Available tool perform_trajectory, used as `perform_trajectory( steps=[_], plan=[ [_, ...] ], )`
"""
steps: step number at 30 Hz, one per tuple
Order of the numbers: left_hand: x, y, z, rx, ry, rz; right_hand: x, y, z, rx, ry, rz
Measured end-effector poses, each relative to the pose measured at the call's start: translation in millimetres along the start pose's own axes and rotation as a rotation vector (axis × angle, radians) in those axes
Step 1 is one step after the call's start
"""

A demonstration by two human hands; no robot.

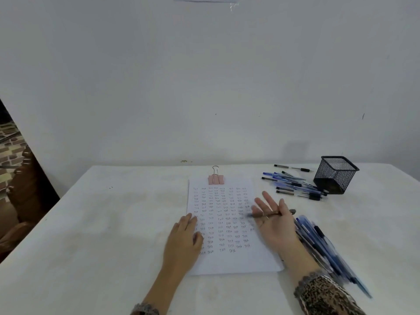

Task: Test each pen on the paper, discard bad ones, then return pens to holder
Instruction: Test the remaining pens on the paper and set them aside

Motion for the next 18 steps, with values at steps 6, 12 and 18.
perform_trajectory(
  steps=[6,12,18],
  plan=[
    [-0.5,-1.5,-1.3,0.000,0.022,-0.010,-1.3,2.8,-5.3,-0.083,0.113,-0.242],
    [-3.6,-3.8,-3.2,0.004,0.015,-0.021,4.4,20.7,-10.0,-0.367,0.300,-0.757],
    [-4.6,-3.5,-4.8,0.016,0.005,-0.027,7.4,24.2,-22.0,-0.415,0.248,-0.847]
  ],
)
Point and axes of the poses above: each hand's wrist, its own z-axis towards the middle knuckle, its own x-axis out of the palm, y = z × x, the point moved 9 cm from there along z, towards the middle knuckle, and after that the axes turned 15 degrees about -x, right-handed, at the moved point
